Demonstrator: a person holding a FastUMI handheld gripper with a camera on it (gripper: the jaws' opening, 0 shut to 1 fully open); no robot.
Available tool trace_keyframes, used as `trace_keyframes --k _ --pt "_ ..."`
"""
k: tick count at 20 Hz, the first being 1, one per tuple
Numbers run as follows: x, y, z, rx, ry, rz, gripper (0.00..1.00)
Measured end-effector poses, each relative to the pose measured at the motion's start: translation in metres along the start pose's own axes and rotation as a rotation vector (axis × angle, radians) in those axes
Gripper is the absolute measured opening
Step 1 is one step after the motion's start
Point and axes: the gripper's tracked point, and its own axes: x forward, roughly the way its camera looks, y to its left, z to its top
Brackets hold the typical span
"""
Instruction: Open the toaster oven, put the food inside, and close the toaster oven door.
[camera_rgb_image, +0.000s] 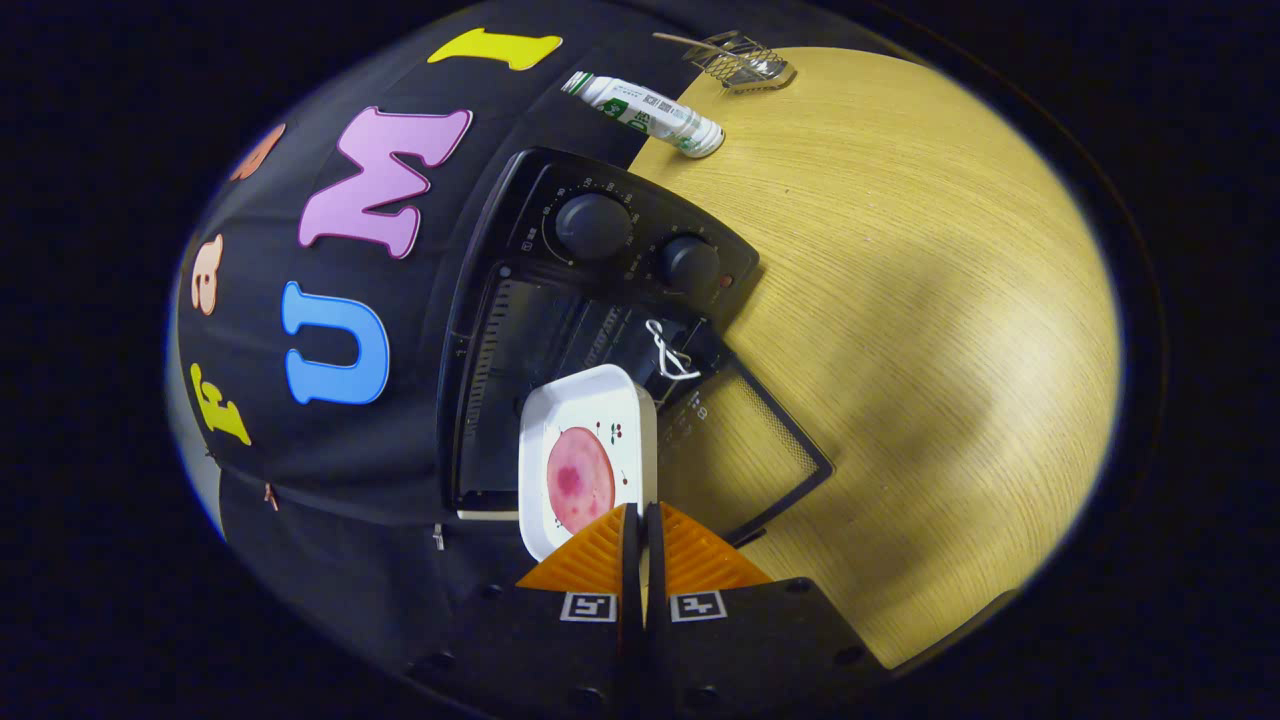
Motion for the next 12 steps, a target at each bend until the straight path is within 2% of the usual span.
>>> trace_keyframes --k 2,4,6,10,12 --pt "0.014 0.006 0.003 0.043 -0.019 -0.004 0.05" --pt "0.027 0.007 0.008 0.082 -0.041 -0.042 0.05" --pt "0.038 0.013 0.015 0.083 -0.078 -0.055 0.05" --pt "0.062 0.038 0.024 0.116 -0.130 -0.010 0.05" --pt "0.075 0.041 0.028 0.131 -0.157 -0.015 0.05"
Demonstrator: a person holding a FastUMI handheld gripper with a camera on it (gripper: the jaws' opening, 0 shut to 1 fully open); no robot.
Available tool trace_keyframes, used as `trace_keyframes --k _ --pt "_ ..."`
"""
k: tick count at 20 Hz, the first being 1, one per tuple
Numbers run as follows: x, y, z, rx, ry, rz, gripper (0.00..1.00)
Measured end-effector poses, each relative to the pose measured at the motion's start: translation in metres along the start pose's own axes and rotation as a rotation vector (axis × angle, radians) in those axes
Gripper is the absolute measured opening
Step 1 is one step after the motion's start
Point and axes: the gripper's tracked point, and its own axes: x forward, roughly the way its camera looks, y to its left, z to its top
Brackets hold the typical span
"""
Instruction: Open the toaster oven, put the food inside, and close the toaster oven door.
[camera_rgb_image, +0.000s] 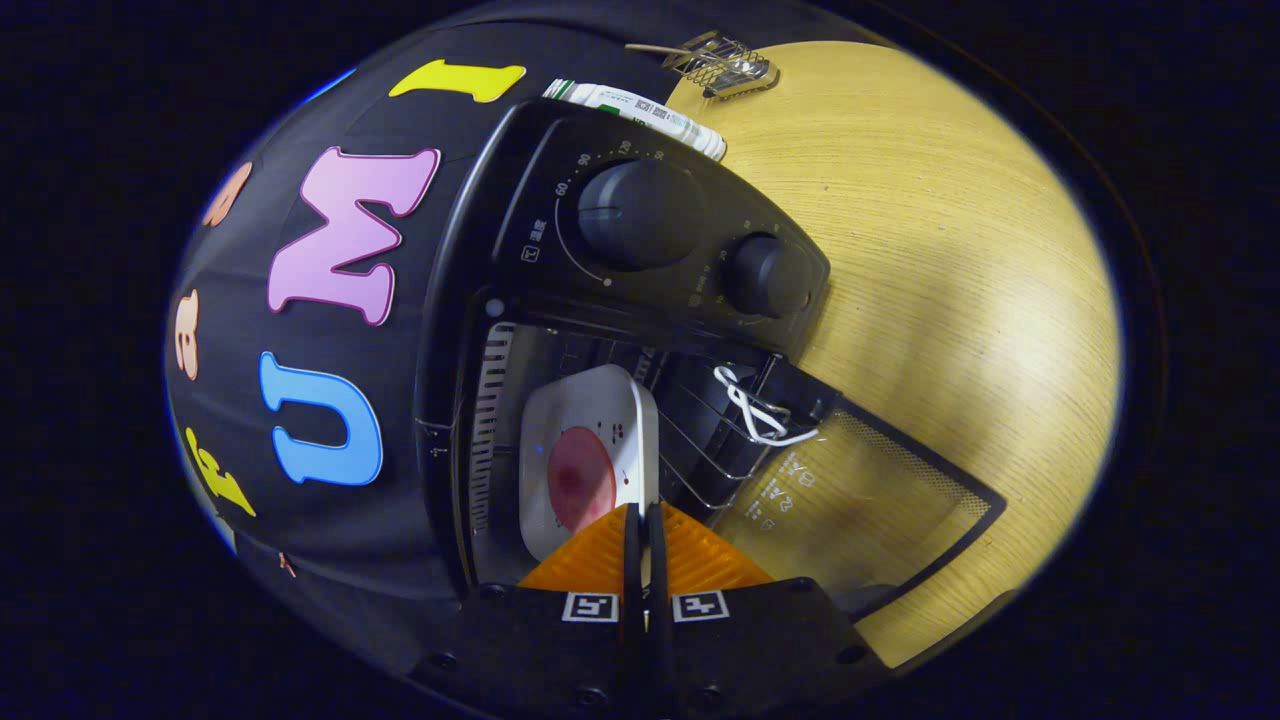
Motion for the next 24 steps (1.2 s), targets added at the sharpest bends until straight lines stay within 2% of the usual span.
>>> trace_keyframes --k 6,10,11,14,16,17,18,19,24 --pt "0.014 0.006 -0.004 -0.008 -0.031 -0.021 0.06" --pt "0.008 0.013 -0.008 -0.020 -0.016 0.016 0.12" --pt "0.004 0.016 -0.011 -0.020 -0.001 0.030 0.19" --pt "-0.012 0.018 -0.022 -0.064 0.060 0.046 0.50" --pt "-0.030 0.018 -0.031 -0.160 0.080 0.065 0.80" --pt "-0.040 0.016 -0.037 -0.208 0.090 0.068 0.83" --pt "-0.048 0.010 -0.043 -0.245 0.107 0.066 0.93" --pt "-0.054 0.004 -0.048 -0.274 0.127 0.062 0.98" --pt "-0.082 -0.016 -0.052 -0.379 0.170 0.024 0.98"
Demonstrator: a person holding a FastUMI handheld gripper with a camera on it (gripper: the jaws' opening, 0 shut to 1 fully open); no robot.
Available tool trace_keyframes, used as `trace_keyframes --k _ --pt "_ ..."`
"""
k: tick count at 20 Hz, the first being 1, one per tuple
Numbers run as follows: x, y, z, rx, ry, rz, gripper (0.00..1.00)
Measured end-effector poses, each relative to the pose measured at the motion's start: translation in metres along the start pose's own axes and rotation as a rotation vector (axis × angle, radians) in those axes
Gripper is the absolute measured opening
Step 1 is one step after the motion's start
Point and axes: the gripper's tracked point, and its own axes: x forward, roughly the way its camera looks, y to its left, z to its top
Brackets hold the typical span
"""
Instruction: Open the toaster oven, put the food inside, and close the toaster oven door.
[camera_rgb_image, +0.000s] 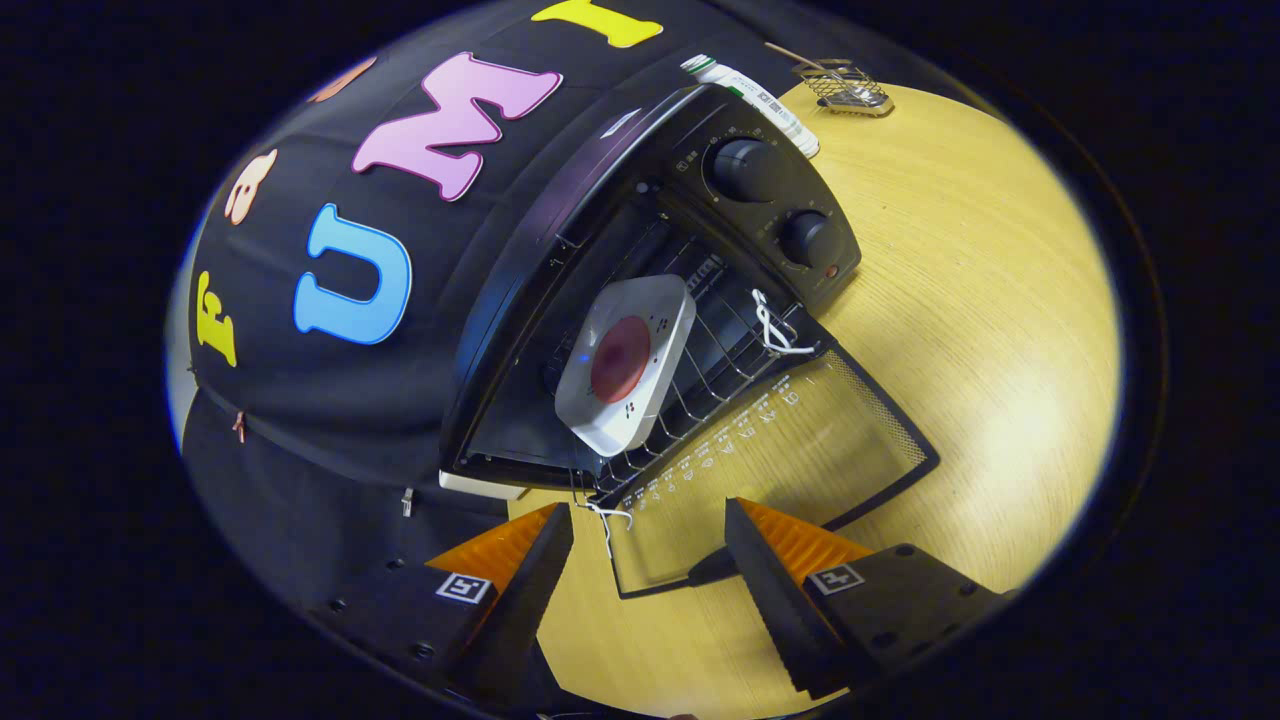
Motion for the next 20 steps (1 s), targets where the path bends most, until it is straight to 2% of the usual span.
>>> trace_keyframes --k 5,9,12,15,20 --pt "-0.027 -0.018 -0.007 -0.128 -0.012 -0.076 0.98" --pt "-0.046 -0.037 -0.018 -0.326 -0.034 -0.158 0.99" --pt "-0.051 -0.058 -0.035 -0.513 0.020 -0.256 0.99" --pt "-0.048 -0.065 -0.044 -0.621 0.024 -0.289 0.99" --pt "-0.033 -0.083 -0.051 -0.743 0.043 -0.395 0.99"
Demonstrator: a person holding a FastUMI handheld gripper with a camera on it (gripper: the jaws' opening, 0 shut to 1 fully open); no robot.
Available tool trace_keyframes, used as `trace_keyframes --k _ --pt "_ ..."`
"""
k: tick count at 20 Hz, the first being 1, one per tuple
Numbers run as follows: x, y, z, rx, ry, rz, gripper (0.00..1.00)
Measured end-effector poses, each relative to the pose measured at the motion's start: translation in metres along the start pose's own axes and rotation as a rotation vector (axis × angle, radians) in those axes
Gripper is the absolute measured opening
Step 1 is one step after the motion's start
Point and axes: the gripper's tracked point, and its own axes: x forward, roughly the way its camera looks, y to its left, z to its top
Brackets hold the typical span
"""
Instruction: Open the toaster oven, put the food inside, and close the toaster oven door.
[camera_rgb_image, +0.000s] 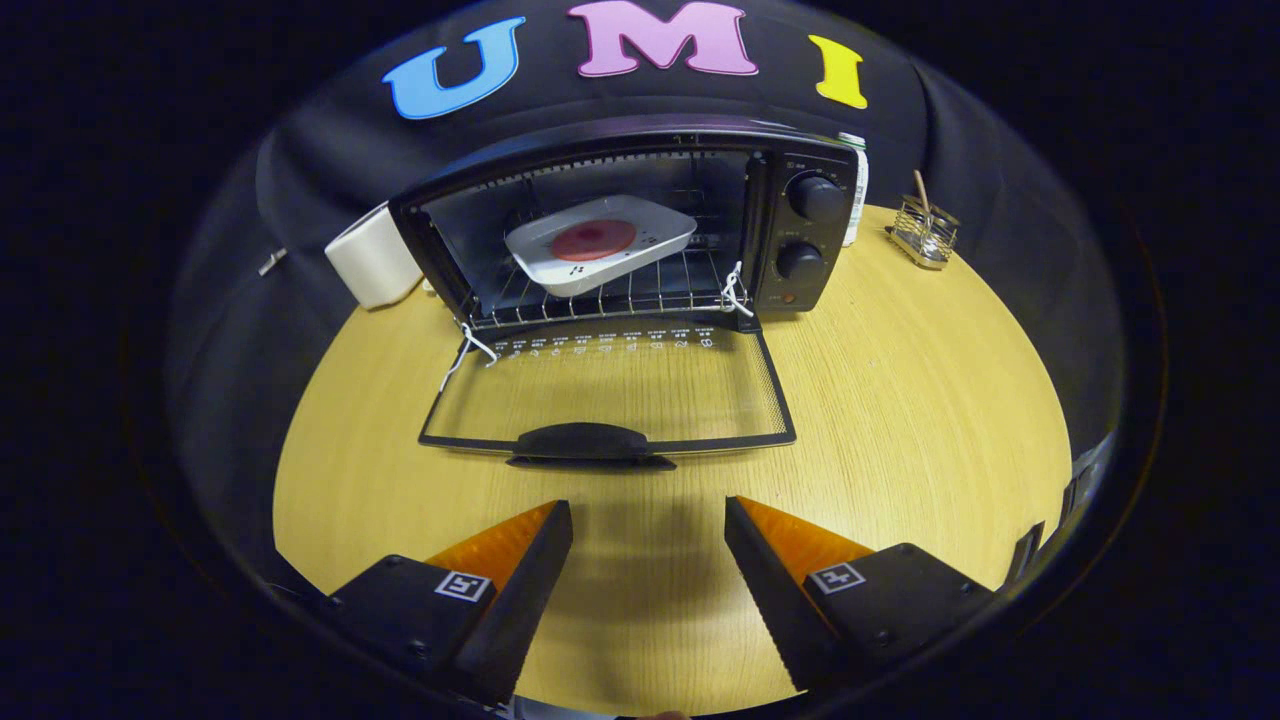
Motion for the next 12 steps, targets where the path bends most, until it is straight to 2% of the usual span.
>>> trace_keyframes --k 3,12 --pt "0.013 0.004 -0.004 -0.030 0.020 -0.021 0.99" --pt "0.050 0.008 -0.009 -0.002 0.062 -0.071 0.99"
